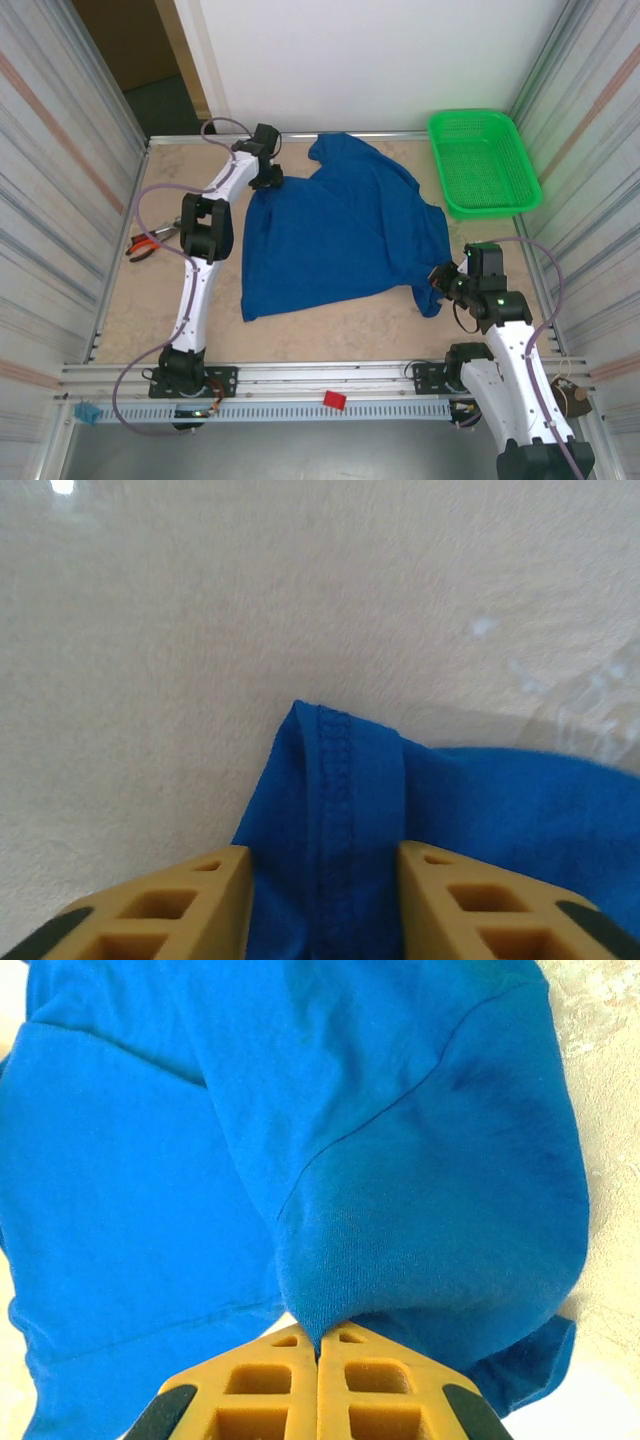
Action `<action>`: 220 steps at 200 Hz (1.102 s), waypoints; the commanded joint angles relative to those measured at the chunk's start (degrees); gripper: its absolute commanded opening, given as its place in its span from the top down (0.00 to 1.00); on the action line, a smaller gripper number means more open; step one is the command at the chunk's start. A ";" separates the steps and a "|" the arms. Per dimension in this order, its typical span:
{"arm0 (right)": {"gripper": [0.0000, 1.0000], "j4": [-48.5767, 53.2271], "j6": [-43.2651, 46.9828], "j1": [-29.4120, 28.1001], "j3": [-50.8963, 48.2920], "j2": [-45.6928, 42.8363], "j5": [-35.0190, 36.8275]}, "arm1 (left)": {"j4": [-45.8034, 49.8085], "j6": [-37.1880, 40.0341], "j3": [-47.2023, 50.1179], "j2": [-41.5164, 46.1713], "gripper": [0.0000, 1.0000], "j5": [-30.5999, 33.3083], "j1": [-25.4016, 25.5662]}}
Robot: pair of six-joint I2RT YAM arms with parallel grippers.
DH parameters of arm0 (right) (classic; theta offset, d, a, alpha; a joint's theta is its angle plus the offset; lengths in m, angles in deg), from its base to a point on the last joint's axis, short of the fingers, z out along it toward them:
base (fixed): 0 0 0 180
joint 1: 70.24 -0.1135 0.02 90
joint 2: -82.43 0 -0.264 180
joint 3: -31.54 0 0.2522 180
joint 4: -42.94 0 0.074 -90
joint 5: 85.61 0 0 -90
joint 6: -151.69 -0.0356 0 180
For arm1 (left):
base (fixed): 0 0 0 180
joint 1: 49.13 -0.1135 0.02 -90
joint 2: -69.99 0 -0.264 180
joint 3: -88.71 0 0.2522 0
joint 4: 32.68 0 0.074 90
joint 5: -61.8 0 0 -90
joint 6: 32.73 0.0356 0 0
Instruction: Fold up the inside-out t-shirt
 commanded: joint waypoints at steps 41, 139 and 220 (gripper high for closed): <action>1.00 1.80 0.92 -0.38 3.13 -1.72 3.69 | -0.18 3.61 -1.07 9.00 1.00 -0.18 -0.70; 1.00 9.24 -6.32 -0.20 3.96 -9.26 17.57 | -11.40 -8.99 16.69 23.12 0.69 -18.72 -17.41; 1.00 3.72 -4.97 -0.38 2.49 -6.05 9.51 | -18.31 -9.11 39.34 33.17 0.53 -16.82 -9.28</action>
